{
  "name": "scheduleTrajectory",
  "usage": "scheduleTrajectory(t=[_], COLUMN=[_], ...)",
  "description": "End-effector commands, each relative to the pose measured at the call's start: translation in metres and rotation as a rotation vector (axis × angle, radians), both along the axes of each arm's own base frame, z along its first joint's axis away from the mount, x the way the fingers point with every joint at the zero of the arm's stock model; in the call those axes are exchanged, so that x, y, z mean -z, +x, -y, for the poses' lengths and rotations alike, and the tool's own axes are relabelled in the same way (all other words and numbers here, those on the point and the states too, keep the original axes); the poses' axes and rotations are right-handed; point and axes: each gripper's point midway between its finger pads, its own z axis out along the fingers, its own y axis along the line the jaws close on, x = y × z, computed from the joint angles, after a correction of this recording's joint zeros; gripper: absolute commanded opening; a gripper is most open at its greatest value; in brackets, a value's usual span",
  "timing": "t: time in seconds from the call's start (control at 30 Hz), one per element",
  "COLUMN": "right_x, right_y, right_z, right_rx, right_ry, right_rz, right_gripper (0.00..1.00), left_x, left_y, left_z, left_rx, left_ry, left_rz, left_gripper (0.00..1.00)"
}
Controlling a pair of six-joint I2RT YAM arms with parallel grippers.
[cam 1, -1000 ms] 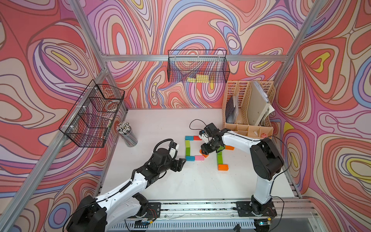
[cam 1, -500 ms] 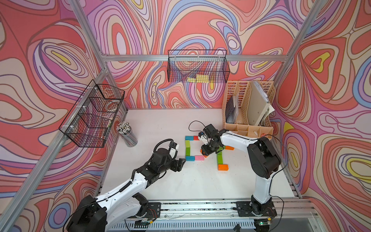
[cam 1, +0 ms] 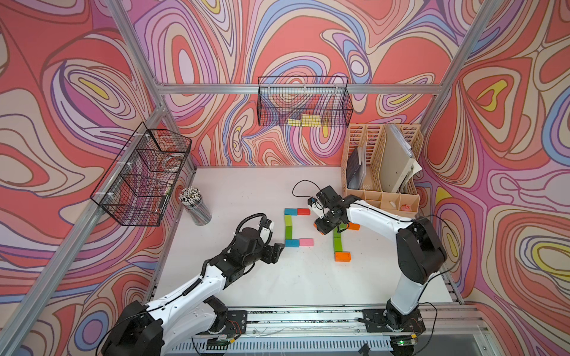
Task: Assemble the letter c with building blocks
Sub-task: Pick up the building block from the center of the board, then assemble the building block at the center of the board.
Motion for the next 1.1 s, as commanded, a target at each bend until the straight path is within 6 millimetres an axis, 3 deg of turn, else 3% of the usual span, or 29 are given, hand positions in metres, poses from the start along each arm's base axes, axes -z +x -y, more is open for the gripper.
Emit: scheduleTrajectory(t=[0.0, 0.1, 0.2, 0.3, 0.43, 0.73, 1.07], right_x=[-0.006, -0.011, -0.024, -0.038, -0.043, -0.03, -0.001], right_y=[-0.025, -0.033, -0.046, -0.06, -0.083, -0.147, -0.155], right_z=[0.033, 0.069, 0.092, 0.106, 0.126, 0.146, 0.132], right_rx=[-0.142, -0.158, -0.189, -0.215, -0.265, -0.53, -0.661], right_ry=[-0.164, -0.325, -0.422, -0.455, -0.498, -0.468, -0.425], right_rz=[0.028, 0.08, 0.1, 0.116, 0.148, 0.242, 0.171], right_gripper=[0.16, 0.07, 0.06, 0.06, 0.06, 0.0, 0.0], left_x=[-0.005, -0.009, -0.011, -0.011, -0.009, -0.006, -0.003], left_y=[-0.004, -0.007, -0.008, -0.007, -0.006, -0.007, -0.007], left_z=[0.001, 0.001, 0.0, -0.001, 0.001, 0.009, 0.011], left_rx=[0.017, 0.022, 0.02, 0.02, 0.025, 0.061, 0.072], left_ry=[-0.007, -0.019, -0.031, -0.028, -0.023, -0.034, -0.036], left_rz=[0.014, 0.019, 0.036, 0.038, 0.036, 0.018, 0.015], left_gripper=[0.8, 0.8, 0.8, 0.8, 0.8, 0.8, 0.8])
